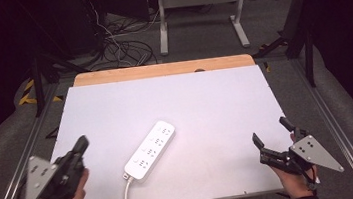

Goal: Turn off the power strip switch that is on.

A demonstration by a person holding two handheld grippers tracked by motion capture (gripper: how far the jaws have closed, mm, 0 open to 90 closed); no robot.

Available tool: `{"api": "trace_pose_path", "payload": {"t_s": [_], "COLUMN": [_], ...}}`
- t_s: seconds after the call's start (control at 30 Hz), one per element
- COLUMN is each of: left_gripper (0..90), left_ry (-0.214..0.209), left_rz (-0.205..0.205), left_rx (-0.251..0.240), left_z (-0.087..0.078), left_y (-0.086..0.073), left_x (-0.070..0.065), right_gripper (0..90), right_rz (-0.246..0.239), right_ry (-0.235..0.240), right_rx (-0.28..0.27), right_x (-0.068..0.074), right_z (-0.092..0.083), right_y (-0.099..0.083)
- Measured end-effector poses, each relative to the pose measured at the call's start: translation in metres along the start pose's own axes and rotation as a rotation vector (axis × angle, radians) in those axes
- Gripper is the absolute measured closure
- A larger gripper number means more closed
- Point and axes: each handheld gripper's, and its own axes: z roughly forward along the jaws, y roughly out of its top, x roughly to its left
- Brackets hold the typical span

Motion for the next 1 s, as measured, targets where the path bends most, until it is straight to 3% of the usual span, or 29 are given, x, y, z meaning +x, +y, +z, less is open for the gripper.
{"api": "trace_pose_path", "payload": {"t_s": [0.1, 0.23, 0.57, 0.7, 0.77, 0.83, 0.9, 1.0], "left_gripper": [89.7, 89.8, 89.8, 89.1, 60.3, 41.5, 28.2, 17.4], "left_ry": [0.039, 0.069, 0.070, 0.057, 0.027, 0.005, 0.021, 0.012], "left_rz": [-0.001, -0.023, -0.014, -0.028, -0.056, -0.072, -0.055, -0.023], "left_rx": [-0.007, -0.034, -0.028, -0.062, -0.067, -0.077, -0.094, -0.092], "left_z": [-0.017, -0.024, -0.019, -0.020, -0.018, -0.014, -0.011, -0.010], "left_y": [-0.004, -0.002, -0.004, -0.007, -0.009, -0.011, -0.013, -0.013], "left_x": [0.012, 0.020, 0.016, 0.020, 0.023, 0.024, 0.024, 0.024], "right_gripper": [9.6, 9.6, 9.6, 9.6, 9.6, 9.6, 9.6, 9.6], "right_rz": [-0.003, -0.002, -0.006, -0.004, 0.000, -0.002, -0.004, -0.001], "right_ry": [0.002, 0.003, 0.008, 0.004, 0.003, 0.006, 0.008, 0.009], "right_rx": [-0.003, -0.005, -0.002, -0.005, -0.004, -0.001, 0.000, 0.000], "right_x": [0.000, 0.002, 0.001, 0.000, 0.001, 0.001, 0.001, 0.002], "right_z": [0.000, 0.002, 0.004, 0.003, 0.003, 0.004, 0.004, 0.004], "right_y": [0.001, 0.002, 0.001, 0.001, 0.001, 0.001, 0.001, 0.001]}}
